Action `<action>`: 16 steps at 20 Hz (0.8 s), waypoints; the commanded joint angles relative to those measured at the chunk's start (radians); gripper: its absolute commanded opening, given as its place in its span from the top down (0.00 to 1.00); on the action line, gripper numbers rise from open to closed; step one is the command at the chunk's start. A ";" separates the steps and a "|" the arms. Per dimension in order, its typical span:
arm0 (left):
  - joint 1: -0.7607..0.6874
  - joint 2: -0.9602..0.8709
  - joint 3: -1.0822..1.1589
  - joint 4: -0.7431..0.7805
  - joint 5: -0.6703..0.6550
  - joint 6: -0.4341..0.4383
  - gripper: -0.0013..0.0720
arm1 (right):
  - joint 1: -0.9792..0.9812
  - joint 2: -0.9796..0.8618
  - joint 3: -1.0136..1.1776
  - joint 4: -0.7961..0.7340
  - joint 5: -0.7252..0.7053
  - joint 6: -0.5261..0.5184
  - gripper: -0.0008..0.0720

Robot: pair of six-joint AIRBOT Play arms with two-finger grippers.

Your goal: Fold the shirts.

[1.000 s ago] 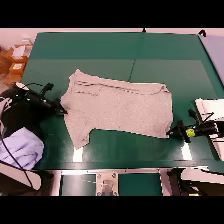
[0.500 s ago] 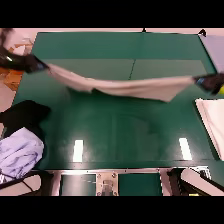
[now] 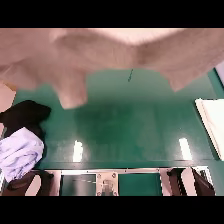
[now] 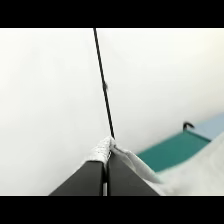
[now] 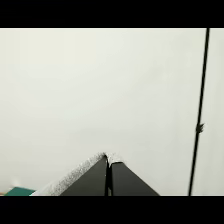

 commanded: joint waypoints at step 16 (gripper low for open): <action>-0.077 -0.650 -0.665 -0.077 0.092 0.109 0.95 | 0.457 -0.617 -0.602 -0.183 -0.288 -0.051 0.97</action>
